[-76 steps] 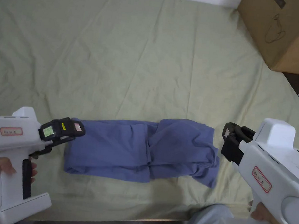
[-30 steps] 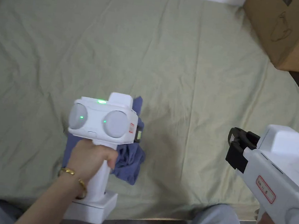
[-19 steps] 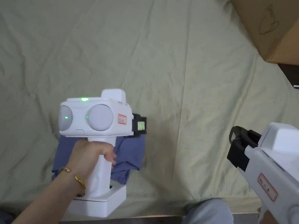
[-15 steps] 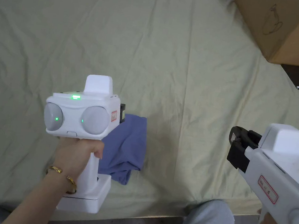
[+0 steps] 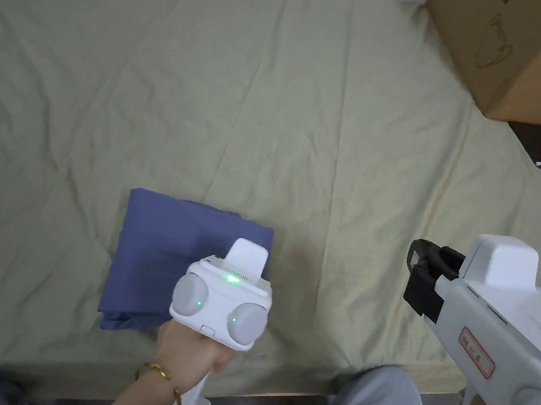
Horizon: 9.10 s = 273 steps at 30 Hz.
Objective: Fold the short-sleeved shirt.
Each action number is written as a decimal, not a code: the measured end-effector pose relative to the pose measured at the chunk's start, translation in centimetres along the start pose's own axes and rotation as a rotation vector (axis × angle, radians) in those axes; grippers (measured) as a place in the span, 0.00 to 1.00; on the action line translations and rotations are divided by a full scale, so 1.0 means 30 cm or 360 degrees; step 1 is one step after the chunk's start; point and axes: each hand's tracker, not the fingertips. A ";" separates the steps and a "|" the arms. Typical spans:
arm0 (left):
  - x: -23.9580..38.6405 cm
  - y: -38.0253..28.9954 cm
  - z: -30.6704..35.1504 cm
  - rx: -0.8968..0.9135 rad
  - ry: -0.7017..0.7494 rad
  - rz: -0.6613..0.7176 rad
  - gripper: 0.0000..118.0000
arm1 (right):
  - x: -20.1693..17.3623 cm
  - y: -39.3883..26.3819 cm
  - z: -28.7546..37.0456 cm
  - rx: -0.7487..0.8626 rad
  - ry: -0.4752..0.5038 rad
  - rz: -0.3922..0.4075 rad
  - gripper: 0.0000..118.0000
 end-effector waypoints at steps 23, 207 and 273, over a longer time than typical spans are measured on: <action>-0.565 -0.171 0.550 0.0872 0.0469 0.0608 0.00 | -0.635 -0.043 -0.440 -0.0086 0.0329 0.0145 0.00; -0.560 -0.009 0.643 0.1205 0.0542 0.0411 1.00 | -0.211 0.216 0.028 0.0534 0.0000 0.0057 0.98; -0.467 -0.060 0.619 0.0950 0.0363 0.0608 1.00 | -0.325 0.266 -0.023 -0.0532 0.0199 -0.0021 0.99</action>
